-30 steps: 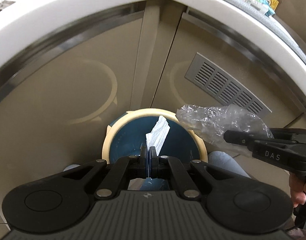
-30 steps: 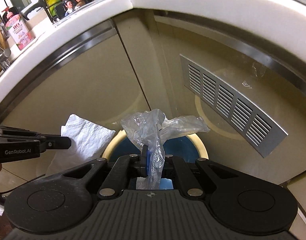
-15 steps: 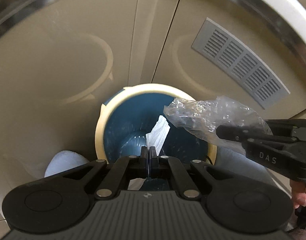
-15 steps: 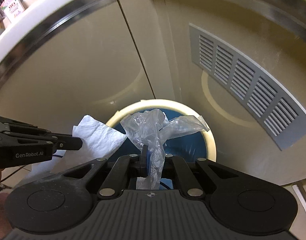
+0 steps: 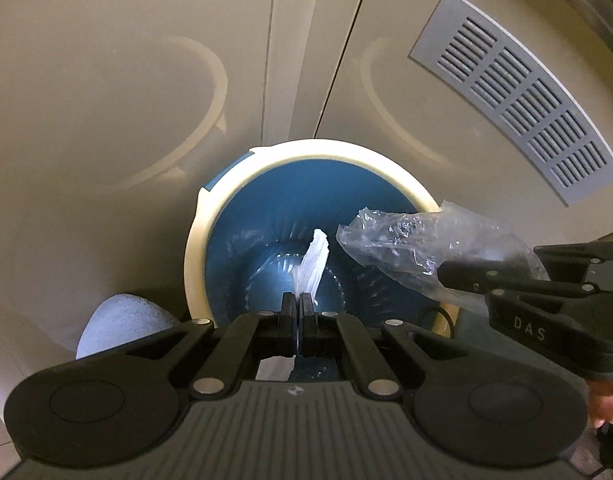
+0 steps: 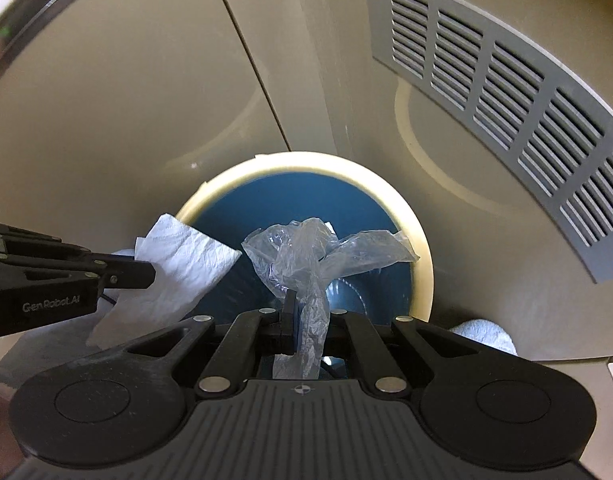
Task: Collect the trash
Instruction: 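Open both grippers to drop the tissue and bag into the bin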
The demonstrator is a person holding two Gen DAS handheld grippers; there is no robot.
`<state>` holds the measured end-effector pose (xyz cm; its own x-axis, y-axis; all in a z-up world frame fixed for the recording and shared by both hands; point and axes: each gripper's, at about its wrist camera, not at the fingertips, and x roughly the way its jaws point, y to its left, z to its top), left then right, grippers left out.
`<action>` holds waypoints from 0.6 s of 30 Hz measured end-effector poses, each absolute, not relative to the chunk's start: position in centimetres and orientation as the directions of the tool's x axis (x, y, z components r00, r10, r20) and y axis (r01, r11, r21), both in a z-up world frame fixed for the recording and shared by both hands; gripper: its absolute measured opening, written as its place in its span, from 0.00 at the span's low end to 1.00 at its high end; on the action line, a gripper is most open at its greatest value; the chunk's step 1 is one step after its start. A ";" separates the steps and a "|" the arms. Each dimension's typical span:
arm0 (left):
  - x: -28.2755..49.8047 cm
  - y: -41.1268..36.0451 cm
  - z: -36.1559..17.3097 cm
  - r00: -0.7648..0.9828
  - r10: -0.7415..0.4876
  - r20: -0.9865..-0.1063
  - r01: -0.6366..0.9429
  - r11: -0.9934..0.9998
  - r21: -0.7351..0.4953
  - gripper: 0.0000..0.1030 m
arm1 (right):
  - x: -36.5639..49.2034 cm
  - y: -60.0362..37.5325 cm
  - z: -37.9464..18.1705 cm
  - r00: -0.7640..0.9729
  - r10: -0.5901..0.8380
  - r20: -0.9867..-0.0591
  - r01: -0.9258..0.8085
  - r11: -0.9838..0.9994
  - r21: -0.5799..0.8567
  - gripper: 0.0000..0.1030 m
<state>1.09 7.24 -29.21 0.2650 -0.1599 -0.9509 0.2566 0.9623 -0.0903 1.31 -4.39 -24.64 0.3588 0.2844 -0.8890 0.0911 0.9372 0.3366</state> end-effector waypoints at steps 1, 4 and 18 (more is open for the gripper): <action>1.2 7.1 -29.4 0.264 -0.157 -0.952 0.261 0.961 -0.087 0.00 | 1.2 -4.4 -24.8 0.354 0.283 -0.891 0.094 0.937 0.335 0.05; 1.5 6.8 -29.7 0.261 -0.151 -0.953 0.269 0.960 -0.078 0.00 | 1.7 -3.9 -25.7 0.340 0.281 -0.897 0.105 0.937 0.334 0.05; 1.9 6.3 -31.8 0.226 -0.096 -0.969 0.289 0.957 -0.028 0.04 | 3.4 -3.1 -28.1 0.296 0.261 -0.919 0.132 0.942 0.310 0.08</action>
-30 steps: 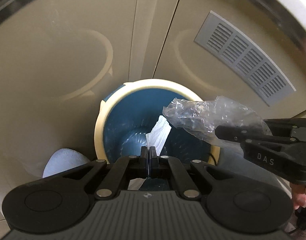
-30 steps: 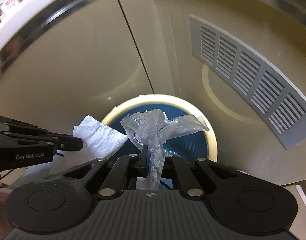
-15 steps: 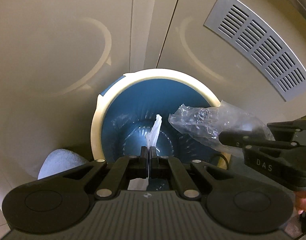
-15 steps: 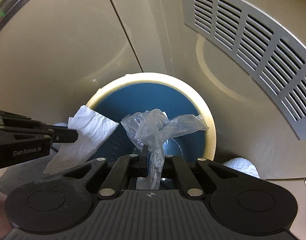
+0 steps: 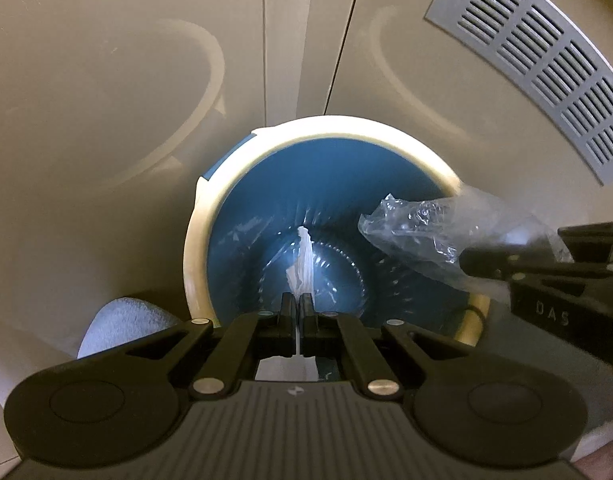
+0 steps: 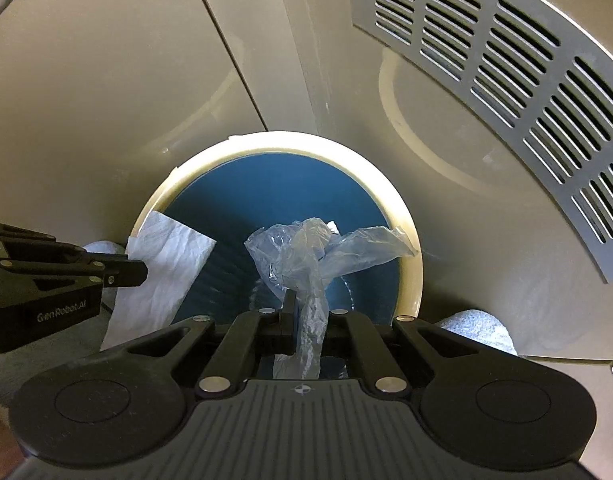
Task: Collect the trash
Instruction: 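Open both grippers to drop the tissue and bag into the bin, then raise both open tools away from the bin toward the counter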
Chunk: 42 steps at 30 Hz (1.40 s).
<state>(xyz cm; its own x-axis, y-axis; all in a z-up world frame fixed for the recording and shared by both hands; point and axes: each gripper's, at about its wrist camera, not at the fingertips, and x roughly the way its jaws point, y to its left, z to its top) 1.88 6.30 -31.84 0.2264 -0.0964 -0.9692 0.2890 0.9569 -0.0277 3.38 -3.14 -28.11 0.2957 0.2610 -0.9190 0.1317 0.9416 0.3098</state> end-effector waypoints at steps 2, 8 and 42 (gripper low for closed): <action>1.8 6.3 -31.7 0.221 -0.085 -0.971 0.296 0.955 -0.017 0.48 | 3.5 -3.3 -28.3 0.286 0.266 -0.921 0.155 0.935 0.318 0.28; 0.8 6.4 -29.3 0.324 -0.025 -0.946 0.287 0.955 0.073 1.00 | 3.2 -4.1 -27.7 0.294 0.274 -0.916 0.206 0.917 0.341 0.61; -8.9 8.4 -16.6 0.639 -0.024 -0.769 0.255 0.949 0.183 1.00 | -4.6 -2.5 -15.1 0.549 0.196 -0.813 0.006 0.971 0.238 0.82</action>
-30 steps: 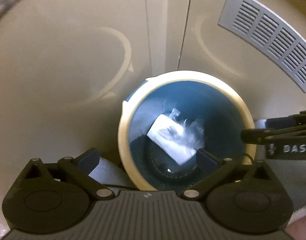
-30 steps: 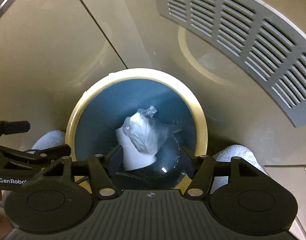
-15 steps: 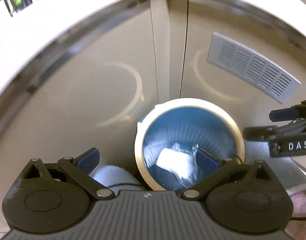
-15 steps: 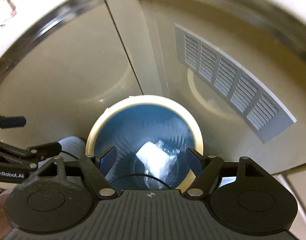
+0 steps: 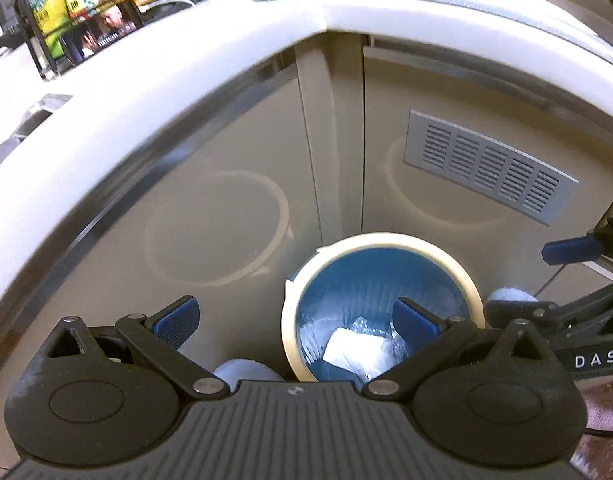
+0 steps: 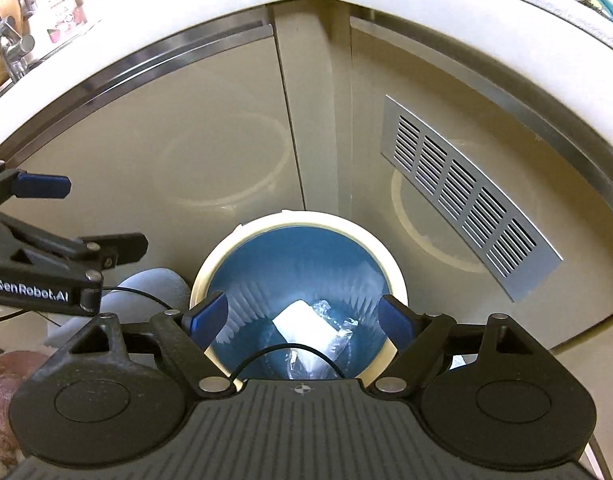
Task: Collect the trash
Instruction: 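Raise both open tools away from the bin toward the counter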
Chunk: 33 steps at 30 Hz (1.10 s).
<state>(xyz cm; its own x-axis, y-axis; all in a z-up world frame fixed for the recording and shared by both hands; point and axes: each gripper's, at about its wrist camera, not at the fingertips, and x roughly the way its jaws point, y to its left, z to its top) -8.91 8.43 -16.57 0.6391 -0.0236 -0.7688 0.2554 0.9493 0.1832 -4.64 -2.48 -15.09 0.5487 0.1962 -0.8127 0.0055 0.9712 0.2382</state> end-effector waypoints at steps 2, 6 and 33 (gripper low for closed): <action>-8.9 8.5 -16.2 0.657 -0.020 -0.754 0.244 0.951 0.188 1.00 | -4.5 -2.5 -15.3 0.558 0.189 -0.808 0.008 0.972 0.234 0.82; -9.1 8.5 -15.6 0.671 -0.020 -0.741 0.241 0.951 0.193 1.00 | -5.0 -2.6 -14.9 0.574 0.177 -0.800 0.019 0.973 0.229 0.82; -9.7 9.2 -13.5 0.737 -0.008 -0.676 0.227 0.945 0.235 1.00 | -6.2 -4.0 -11.8 0.641 0.144 -0.754 0.028 0.977 0.211 0.83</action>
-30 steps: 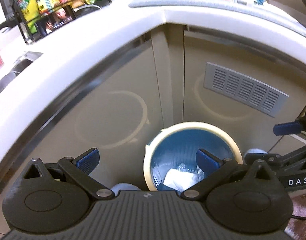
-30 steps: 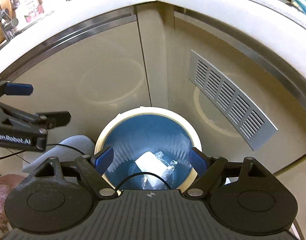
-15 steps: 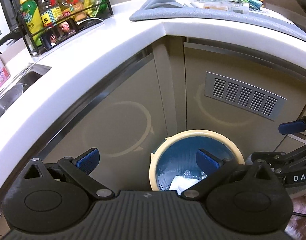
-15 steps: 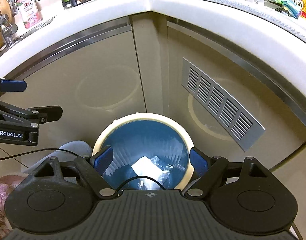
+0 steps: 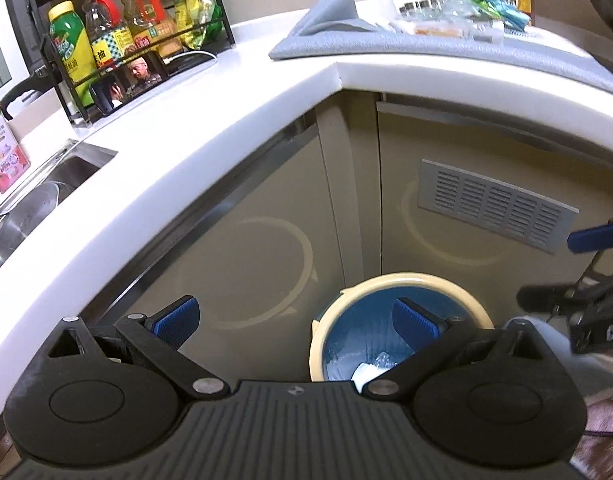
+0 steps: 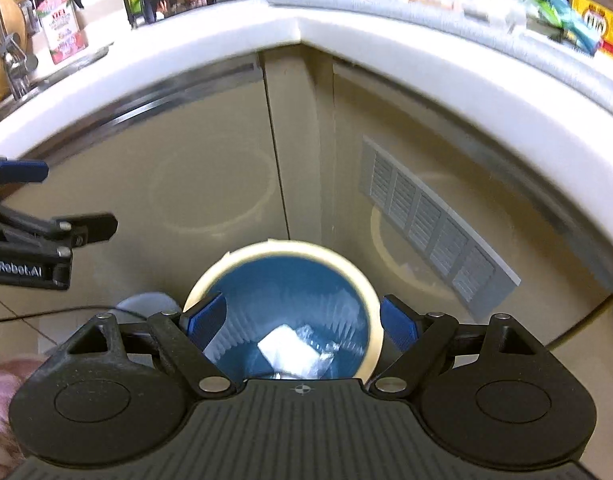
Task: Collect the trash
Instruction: 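Raise both open tools away from the bin toward the counter, then reach the right gripper toward the white drink pouch on the mat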
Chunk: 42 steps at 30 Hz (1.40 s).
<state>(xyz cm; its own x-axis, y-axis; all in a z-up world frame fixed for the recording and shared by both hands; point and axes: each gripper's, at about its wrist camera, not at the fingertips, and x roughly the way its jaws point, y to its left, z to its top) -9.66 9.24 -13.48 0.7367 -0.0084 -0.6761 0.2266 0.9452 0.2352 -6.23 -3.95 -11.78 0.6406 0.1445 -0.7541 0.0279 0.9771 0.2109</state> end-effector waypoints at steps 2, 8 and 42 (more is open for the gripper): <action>-9.5 9.5 -12.9 0.738 -0.019 -0.675 0.222 0.951 0.217 1.00 | -6.0 -4.6 -10.9 0.657 0.149 -0.739 0.036 0.973 0.228 0.84; -9.2 10.0 -11.5 0.749 -0.033 -0.662 0.210 0.959 0.190 1.00 | -5.7 -5.8 -8.2 0.706 0.155 -0.691 0.041 0.965 0.258 0.86; -6.9 9.3 -9.3 0.764 -0.041 -0.644 0.221 0.954 0.201 1.00 | 0.1 -11.7 -2.2 0.846 0.027 -0.532 0.072 0.984 0.163 0.91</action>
